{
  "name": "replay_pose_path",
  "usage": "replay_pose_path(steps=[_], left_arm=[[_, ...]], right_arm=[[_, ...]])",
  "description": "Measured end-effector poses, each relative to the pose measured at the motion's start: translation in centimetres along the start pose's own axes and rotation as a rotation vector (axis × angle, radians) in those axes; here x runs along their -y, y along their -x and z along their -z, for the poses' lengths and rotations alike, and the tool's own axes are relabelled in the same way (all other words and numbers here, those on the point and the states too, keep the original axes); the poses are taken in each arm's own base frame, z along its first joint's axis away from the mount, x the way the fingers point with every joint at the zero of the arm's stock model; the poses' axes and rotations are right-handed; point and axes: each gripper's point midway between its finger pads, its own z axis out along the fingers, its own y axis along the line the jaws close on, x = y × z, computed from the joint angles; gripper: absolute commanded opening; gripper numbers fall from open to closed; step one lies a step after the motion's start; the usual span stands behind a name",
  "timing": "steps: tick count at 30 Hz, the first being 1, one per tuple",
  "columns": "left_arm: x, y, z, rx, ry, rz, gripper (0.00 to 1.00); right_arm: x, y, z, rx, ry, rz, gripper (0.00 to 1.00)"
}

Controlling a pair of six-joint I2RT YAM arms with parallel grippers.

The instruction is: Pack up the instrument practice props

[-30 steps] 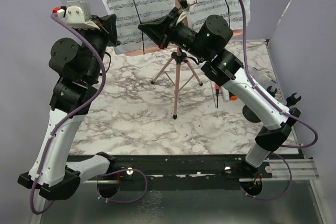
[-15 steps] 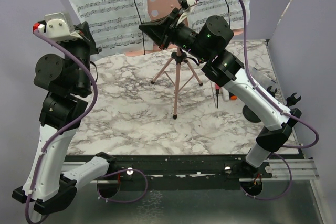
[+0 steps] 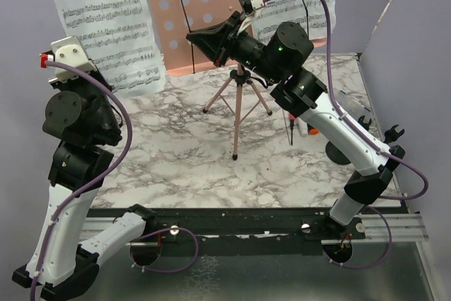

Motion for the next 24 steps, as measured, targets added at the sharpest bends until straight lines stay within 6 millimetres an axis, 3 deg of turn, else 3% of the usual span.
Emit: replay_pose_path(steps=[5, 10, 18, 24], left_arm=[[-2.1, 0.1, 0.8, -0.001, 0.066, -0.024, 0.0], [-2.1, -1.5, 0.9, -0.028, 0.074, -0.041, 0.0], [1.1, -8.5, 0.0, -0.162, 0.03, -0.111, 0.0], [3.8, -13.6, -0.6, -0.252, -0.016, -0.145, 0.0]], right_arm=[[0.1, -0.1, 0.1, -0.001, -0.003, 0.008, 0.35], [0.3, -0.8, 0.1, -0.015, -0.007, 0.016, 0.48], [0.0, -0.5, 1.8, -0.006, -0.003, 0.054, 0.74], [-1.1, 2.8, 4.9, 0.075, 0.014, 0.132, 0.89]])
